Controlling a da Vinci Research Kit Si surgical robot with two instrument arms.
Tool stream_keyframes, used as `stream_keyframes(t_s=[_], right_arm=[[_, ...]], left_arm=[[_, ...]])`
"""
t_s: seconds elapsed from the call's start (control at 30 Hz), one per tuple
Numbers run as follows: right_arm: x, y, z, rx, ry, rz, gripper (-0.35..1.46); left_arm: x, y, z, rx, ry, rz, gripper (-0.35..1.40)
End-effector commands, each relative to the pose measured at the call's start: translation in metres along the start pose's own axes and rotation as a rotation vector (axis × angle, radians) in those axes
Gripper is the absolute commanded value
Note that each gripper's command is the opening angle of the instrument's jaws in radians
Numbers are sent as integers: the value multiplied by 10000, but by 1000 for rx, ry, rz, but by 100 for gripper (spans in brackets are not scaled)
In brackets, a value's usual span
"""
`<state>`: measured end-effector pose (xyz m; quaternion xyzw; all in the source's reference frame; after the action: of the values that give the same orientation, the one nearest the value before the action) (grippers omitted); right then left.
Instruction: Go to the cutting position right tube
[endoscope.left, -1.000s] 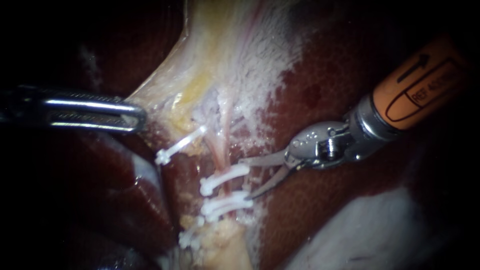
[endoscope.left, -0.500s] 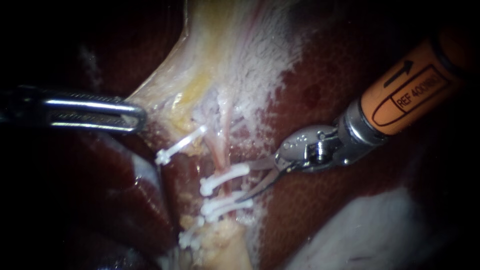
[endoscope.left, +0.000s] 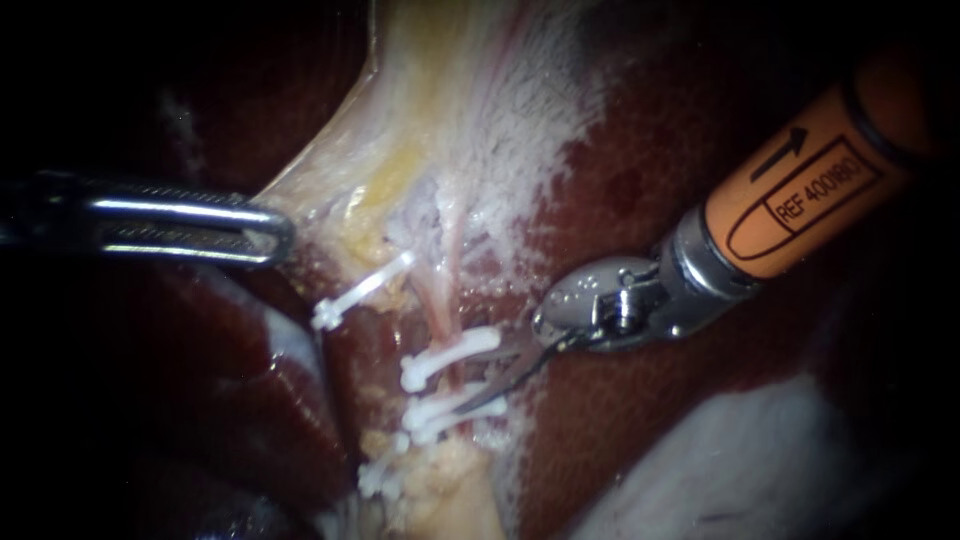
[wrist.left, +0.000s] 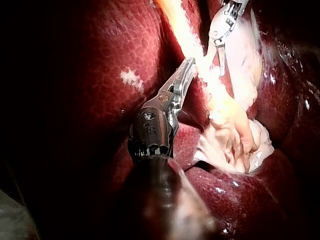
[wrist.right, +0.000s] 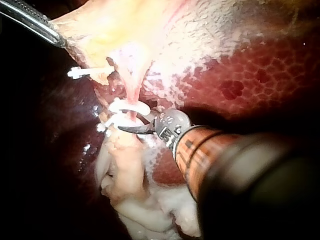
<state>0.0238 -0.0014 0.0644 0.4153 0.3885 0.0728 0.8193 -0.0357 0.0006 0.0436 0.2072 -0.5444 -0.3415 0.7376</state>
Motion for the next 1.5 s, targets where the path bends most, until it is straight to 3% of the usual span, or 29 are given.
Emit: stream_keyframes(t_s=[0.03,0.37,1.5], right_arm=[[0,0,0,0,-1,-1,34],[4,2,4,5,9,-1,22],[7,3,15,4,13,-3,17]], left_arm=[[0,0,0,0,0,0,-35],[0,0,1,0,0,0,-35],[1,1,3,-1,0,1,-35]])
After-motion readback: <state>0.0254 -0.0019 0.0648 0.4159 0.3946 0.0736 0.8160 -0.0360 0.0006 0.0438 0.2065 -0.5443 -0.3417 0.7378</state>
